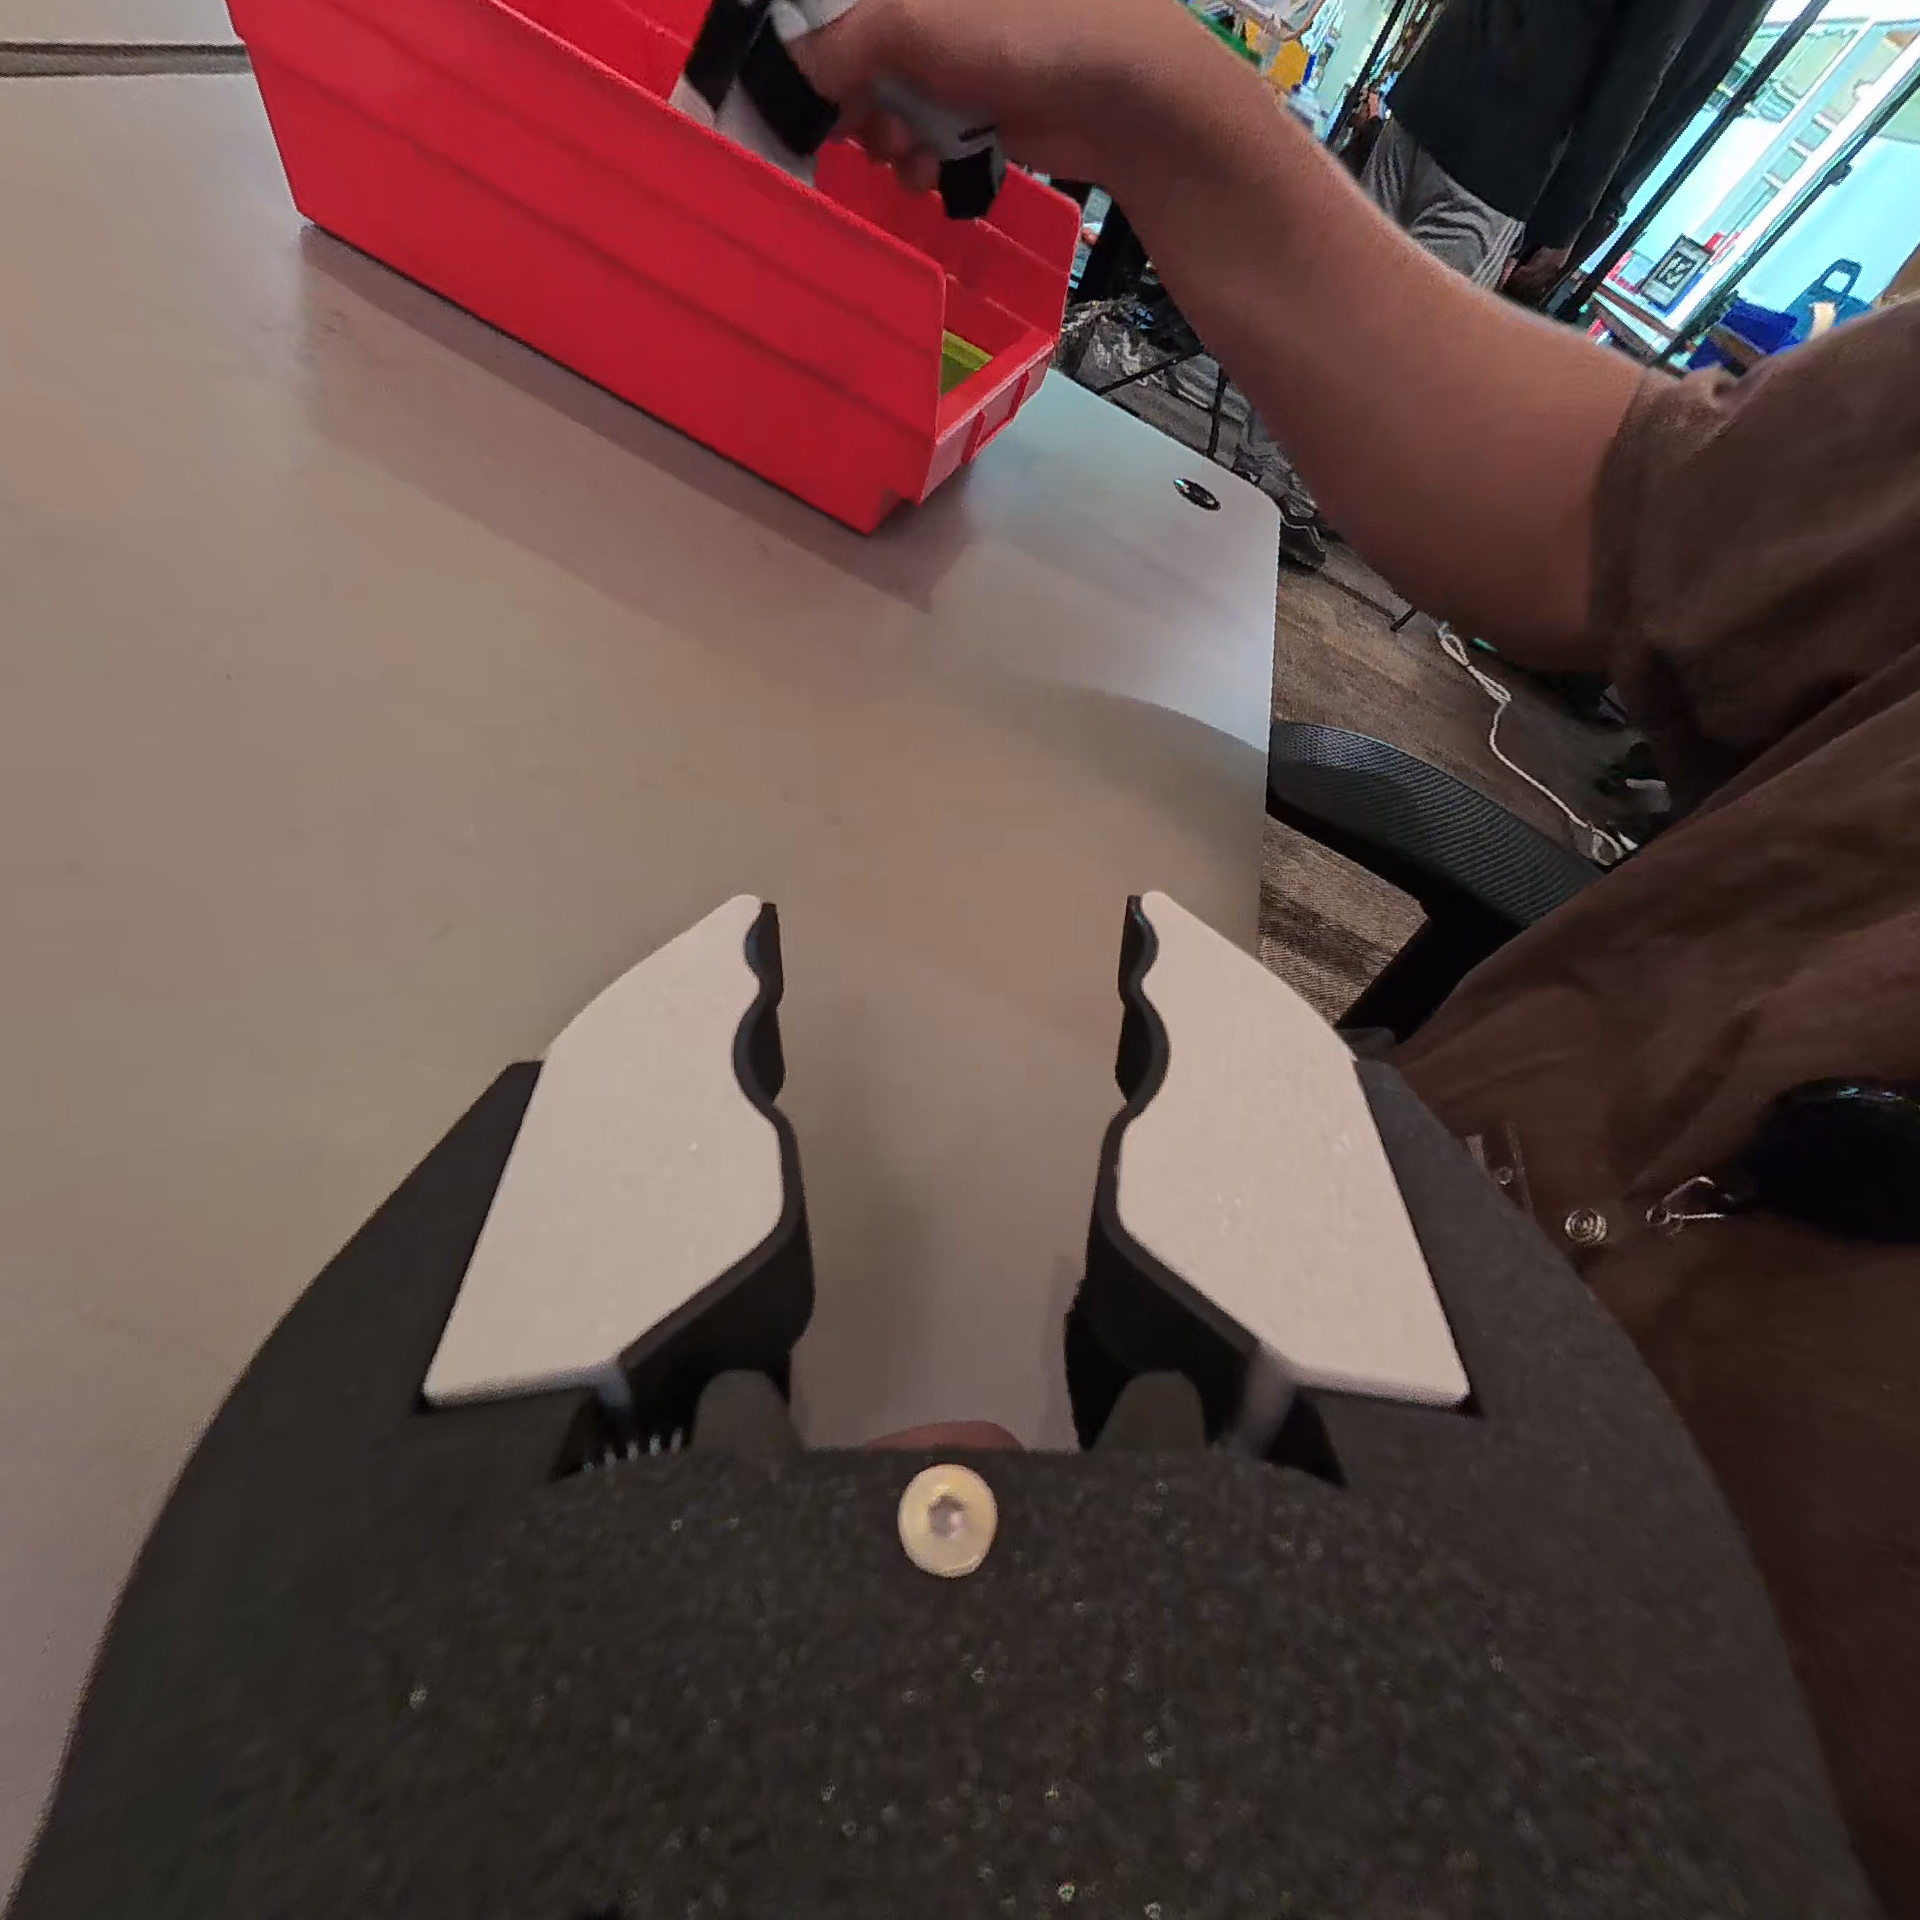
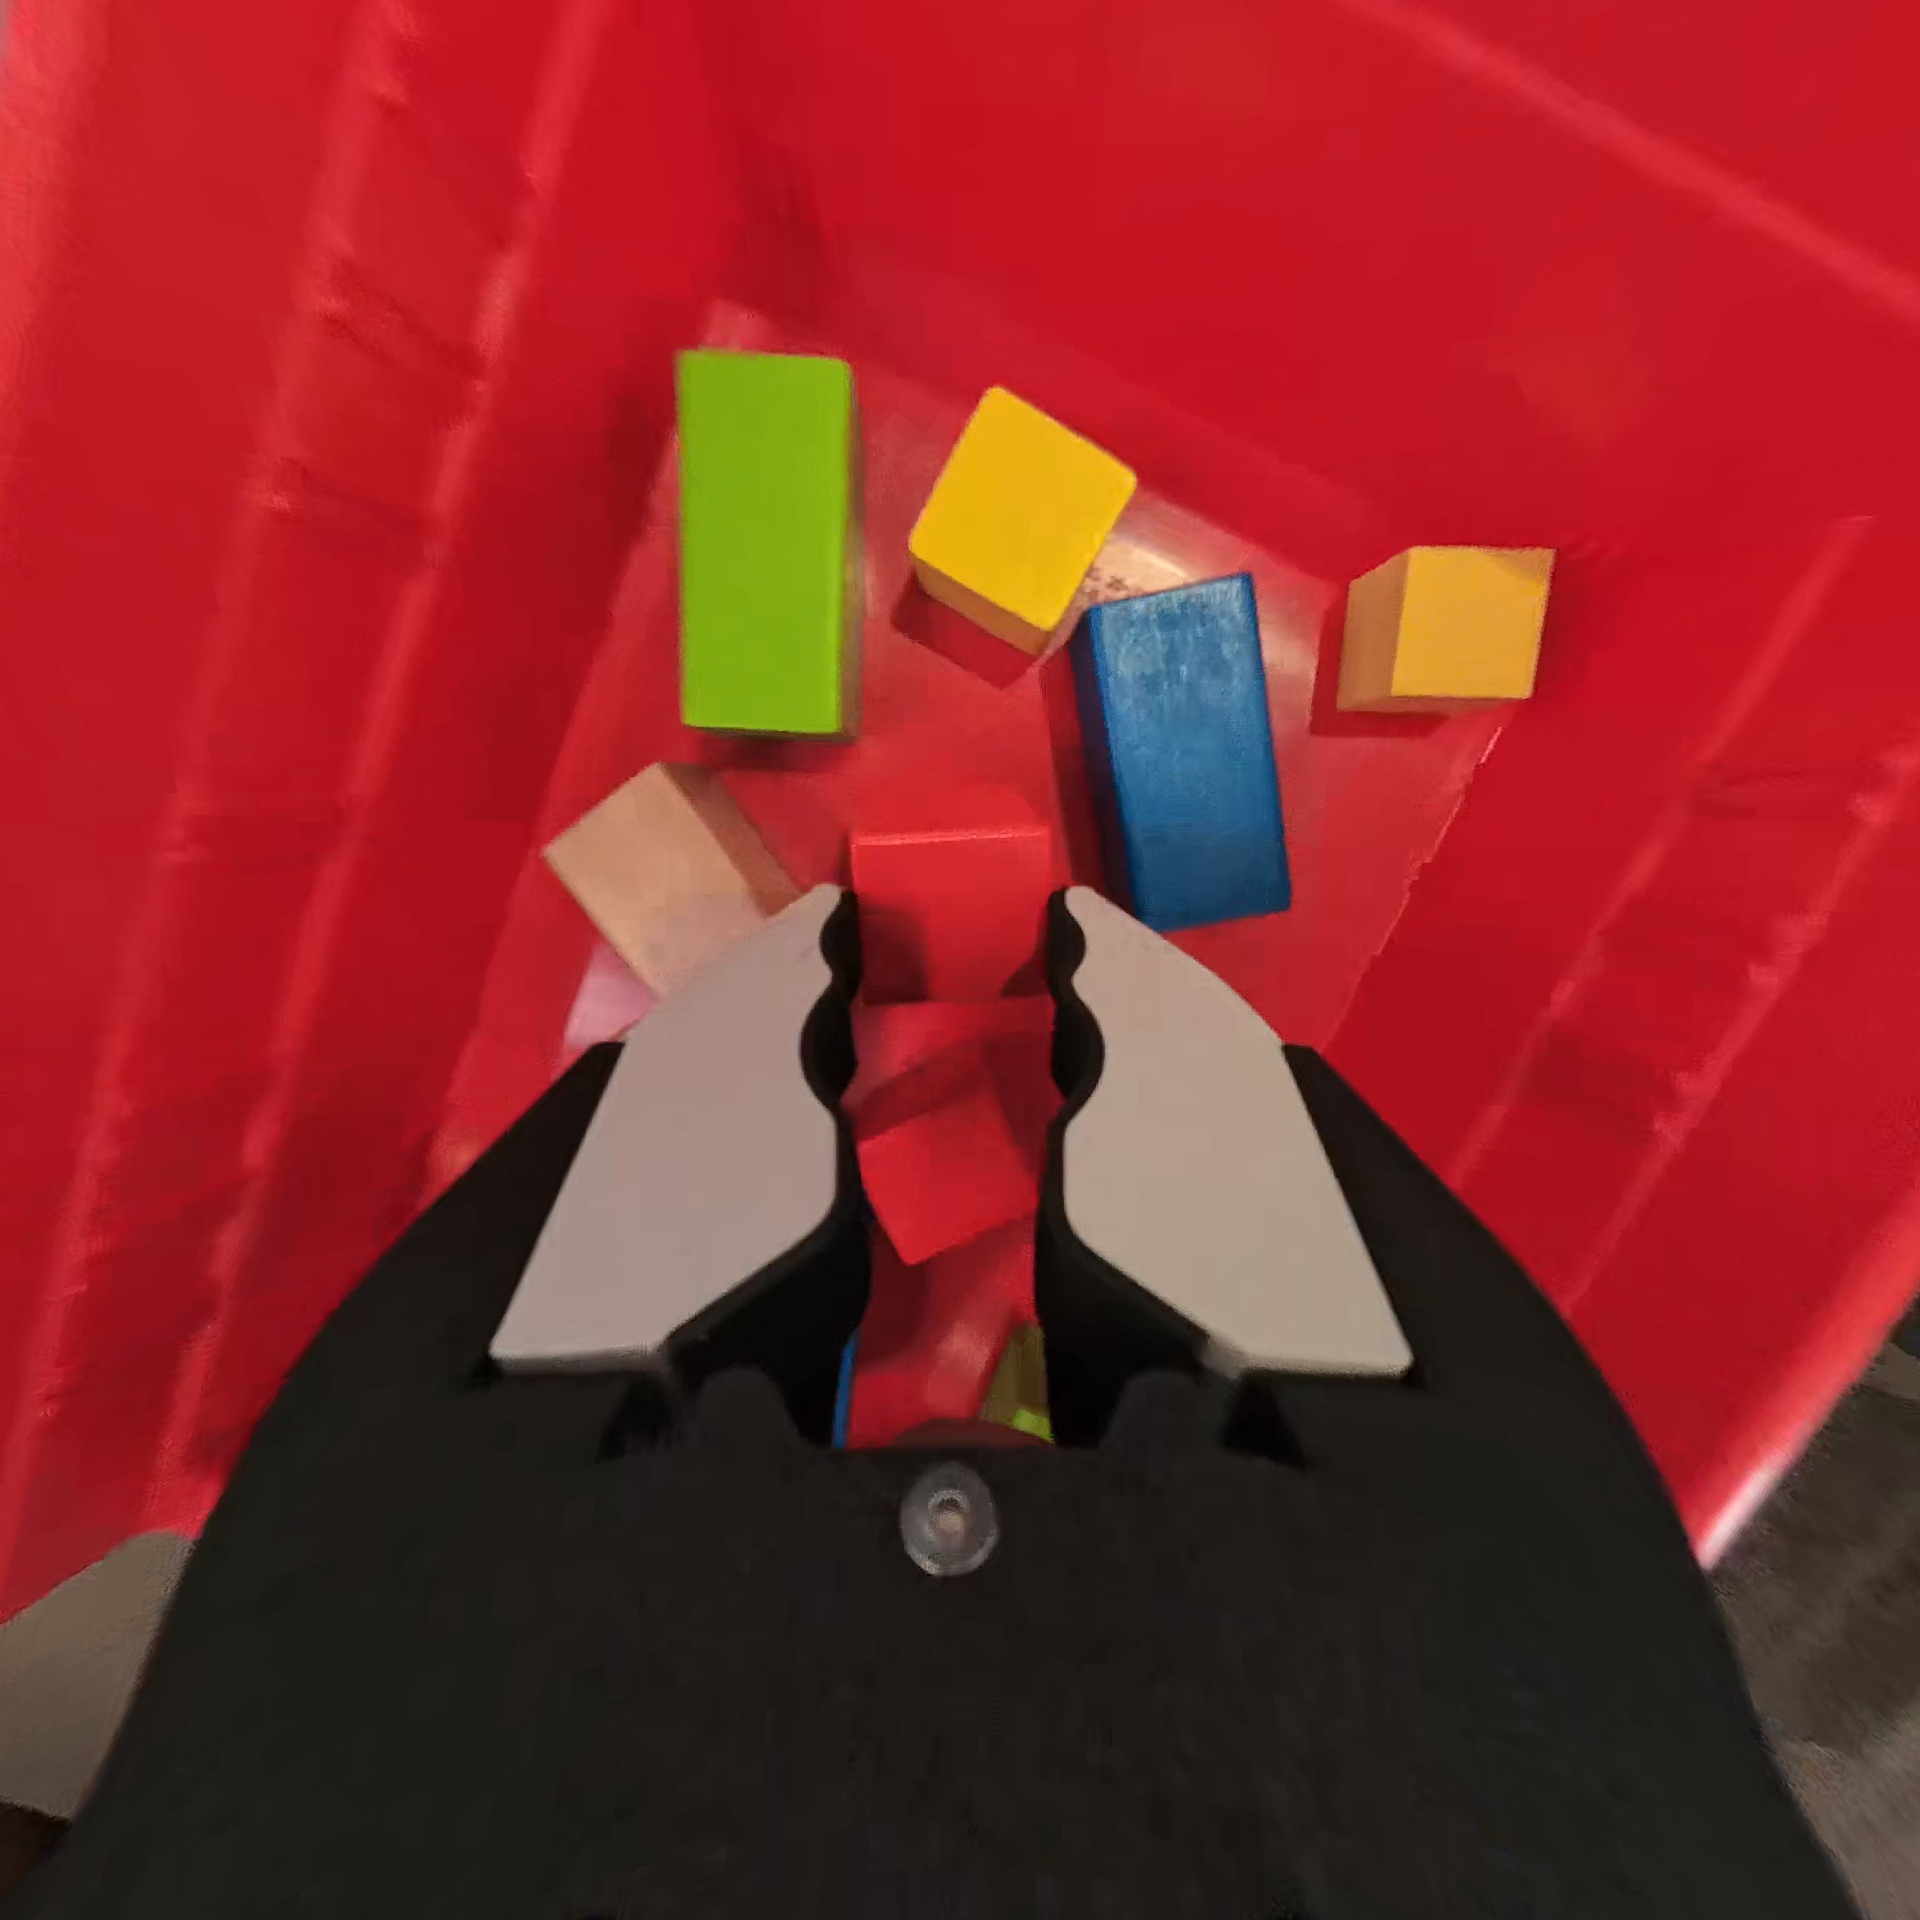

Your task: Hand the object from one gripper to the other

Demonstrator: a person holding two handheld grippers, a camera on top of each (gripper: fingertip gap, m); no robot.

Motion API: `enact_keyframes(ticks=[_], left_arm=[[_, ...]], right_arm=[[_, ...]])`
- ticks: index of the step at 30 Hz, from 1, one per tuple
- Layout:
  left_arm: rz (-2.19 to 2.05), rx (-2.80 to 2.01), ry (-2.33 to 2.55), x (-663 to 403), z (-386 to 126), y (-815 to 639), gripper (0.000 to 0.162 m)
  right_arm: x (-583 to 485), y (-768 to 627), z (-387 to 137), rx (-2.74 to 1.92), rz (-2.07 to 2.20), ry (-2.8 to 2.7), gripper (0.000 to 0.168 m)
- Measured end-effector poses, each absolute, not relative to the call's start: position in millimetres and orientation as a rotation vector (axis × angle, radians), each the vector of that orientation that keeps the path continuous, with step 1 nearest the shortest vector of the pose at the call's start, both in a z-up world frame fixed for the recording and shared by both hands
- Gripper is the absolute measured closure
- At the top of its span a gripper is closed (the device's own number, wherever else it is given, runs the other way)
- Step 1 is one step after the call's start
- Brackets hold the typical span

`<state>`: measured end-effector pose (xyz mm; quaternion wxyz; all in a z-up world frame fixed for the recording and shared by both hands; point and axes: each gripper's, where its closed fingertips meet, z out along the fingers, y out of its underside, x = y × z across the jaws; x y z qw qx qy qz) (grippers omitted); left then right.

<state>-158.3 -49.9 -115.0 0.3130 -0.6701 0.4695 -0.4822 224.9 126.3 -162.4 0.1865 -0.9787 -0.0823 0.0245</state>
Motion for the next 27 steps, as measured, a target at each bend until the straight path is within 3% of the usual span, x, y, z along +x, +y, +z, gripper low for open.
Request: enact_keyframes(ticks=[11, 14, 21, 24, 27], left_arm=[[-1.257, -1.773, 1.227, -164.8, -117.1, -44.6, 0.099], [-1.258, -1.775, 1.234, -165.5, -118.3, -45.0, 0.099], [-1.179, -1.785, 1.25, -173.7, -125.5, -39.5, 0.097], [-1.183, -1.789, 1.23, -174.9, -126.0, -33.7, 0.097], [-1.2, -1.787, 1.21, -176.0, -124.0, -30.2, 0.097]], right_arm=[[223.2, 131.9, -186.5, -2.918, -0.041, -0.377, 0.133], [228.2, 128.5, -165.4, -2.841, -0.08, -0.313, 0.115], [195.3, 58.4, -30.0, -2.022, 0.098, 0.047, 0.125], [150.9, 7.1, -14.8, -1.591, 0.234, 0.107, 0.125], [132.5, -35.3, -36.6, -1.442, 0.095, 0.115, 0.125]])
